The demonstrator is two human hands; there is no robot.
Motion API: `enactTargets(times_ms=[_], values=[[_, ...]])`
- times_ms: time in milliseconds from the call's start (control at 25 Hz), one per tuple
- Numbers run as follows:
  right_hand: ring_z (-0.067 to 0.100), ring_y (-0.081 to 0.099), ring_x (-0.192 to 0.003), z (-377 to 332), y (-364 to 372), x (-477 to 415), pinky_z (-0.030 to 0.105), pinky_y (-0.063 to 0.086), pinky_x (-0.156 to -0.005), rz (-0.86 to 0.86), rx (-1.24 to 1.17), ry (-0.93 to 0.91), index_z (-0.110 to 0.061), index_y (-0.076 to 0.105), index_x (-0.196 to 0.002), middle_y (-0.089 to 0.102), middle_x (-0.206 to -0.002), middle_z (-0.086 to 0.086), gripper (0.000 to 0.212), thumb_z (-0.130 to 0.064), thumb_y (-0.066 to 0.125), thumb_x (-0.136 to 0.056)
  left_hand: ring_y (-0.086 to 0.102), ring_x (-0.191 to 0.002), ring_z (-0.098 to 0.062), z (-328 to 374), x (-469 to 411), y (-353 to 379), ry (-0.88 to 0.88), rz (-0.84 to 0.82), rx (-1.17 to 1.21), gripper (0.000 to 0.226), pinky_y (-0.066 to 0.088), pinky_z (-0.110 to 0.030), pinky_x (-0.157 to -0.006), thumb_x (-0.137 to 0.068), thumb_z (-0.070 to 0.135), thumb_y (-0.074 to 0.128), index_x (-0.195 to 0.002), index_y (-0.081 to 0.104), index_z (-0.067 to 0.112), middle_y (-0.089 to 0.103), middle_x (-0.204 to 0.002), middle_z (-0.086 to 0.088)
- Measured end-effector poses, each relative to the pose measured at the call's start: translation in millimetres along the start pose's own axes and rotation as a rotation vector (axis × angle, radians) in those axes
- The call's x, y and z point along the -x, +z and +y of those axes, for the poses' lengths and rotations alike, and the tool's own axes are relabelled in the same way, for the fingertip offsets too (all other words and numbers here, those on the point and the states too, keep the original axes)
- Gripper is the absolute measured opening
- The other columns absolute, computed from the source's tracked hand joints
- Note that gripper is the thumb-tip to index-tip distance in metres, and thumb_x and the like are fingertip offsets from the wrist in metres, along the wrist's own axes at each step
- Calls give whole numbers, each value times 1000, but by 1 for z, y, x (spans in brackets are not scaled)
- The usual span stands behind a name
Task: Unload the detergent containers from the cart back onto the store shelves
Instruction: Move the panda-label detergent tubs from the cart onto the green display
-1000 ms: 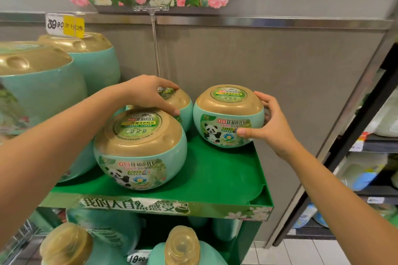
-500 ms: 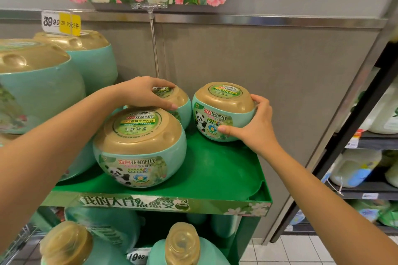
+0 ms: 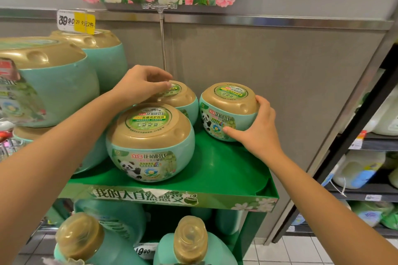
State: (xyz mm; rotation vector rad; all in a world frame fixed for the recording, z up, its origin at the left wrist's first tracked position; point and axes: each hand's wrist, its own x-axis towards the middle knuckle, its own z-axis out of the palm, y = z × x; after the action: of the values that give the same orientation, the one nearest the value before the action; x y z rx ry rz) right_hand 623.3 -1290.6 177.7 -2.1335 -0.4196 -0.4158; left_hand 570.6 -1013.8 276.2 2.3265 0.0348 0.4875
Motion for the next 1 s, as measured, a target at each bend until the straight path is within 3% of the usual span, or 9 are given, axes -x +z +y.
enactTargets(times_ms=[120, 200, 320, 440, 560, 680, 920, 1000], values=[[15, 35, -124, -5, -7, 4, 30, 31, -102, -60, -12, 34, -26, 12, -149, 27, -147, 5, 112, -34, 86, -66, 64, -84, 2, 3, 13, -5, 18, 162, 129, 18, 51, -13, -70, -90, 19, 65, -106, 69, 26, 70, -94, 13], [16, 33, -132, -12, -17, 9, 26, 29, -104, 4, -31, 28, -23, 19, -149, 33, -144, 3, 97, -31, 81, -74, 64, -82, 4, 7, 28, -9, 37, 246, 248, 19, 52, -13, -75, -90, 15, 64, -105, 69, 25, 71, -96, 11], [10, 50, -114, -33, -30, 27, 14, 38, -89, 159, -145, -71, -21, 47, -130, 51, -118, -9, 49, -22, 69, -85, 65, -87, -1, 12, 64, -12, 56, 331, 376, 19, 49, -15, -76, -89, 12, 63, -104, 70, 23, 72, -99, 7], [4, 61, -101, -58, -28, 62, 15, 51, -83, 110, -396, -145, -23, 58, -114, 62, -106, -16, 26, -11, 63, -90, 66, -85, -1, 13, 121, -10, 31, 387, 486, 18, 49, -13, -72, -85, 16, 63, -96, 72, 28, 74, -93, 10], [14, 66, -93, -72, -19, 107, 25, 53, -81, -13, -574, -197, -23, 62, -105, 69, -98, -8, 20, -12, 63, -90, 67, -85, -2, 10, 189, 2, -86, 447, 574, 17, 50, -13, -71, -83, 18, 63, -92, 72, 30, 75, -91, 11], [18, 68, -84, -70, -7, 148, 26, 55, -76, -178, -661, -193, -27, 65, -100, 72, -91, -5, 15, -17, 61, -88, 68, -84, -4, -1, 257, 23, -263, 529, 569, 21, 51, -13, -72, -89, 7, 63, -93, 72, 26, 76, -90, 8], [17, 68, -77, -28, 32, 243, 24, 57, -70, -654, -706, 22, -29, 70, -89, 72, -84, 0, 10, -21, 64, -87, 67, -76, -1, -13, 402, 76, -707, 682, 535, 19, 50, -11, -65, -88, 2, 61, -92, 72, 17, 76, -84, 6], [18, 66, -73, -9, 49, 274, 24, 55, -66, -844, -648, 143, -24, 70, -87, 71, -79, 6, 15, -10, 64, -88, 68, -77, -3, -14, 454, 89, -847, 737, 512, 18, 49, -13, -64, -89, 6, 62, -91, 72, 20, 76, -84, 4]])
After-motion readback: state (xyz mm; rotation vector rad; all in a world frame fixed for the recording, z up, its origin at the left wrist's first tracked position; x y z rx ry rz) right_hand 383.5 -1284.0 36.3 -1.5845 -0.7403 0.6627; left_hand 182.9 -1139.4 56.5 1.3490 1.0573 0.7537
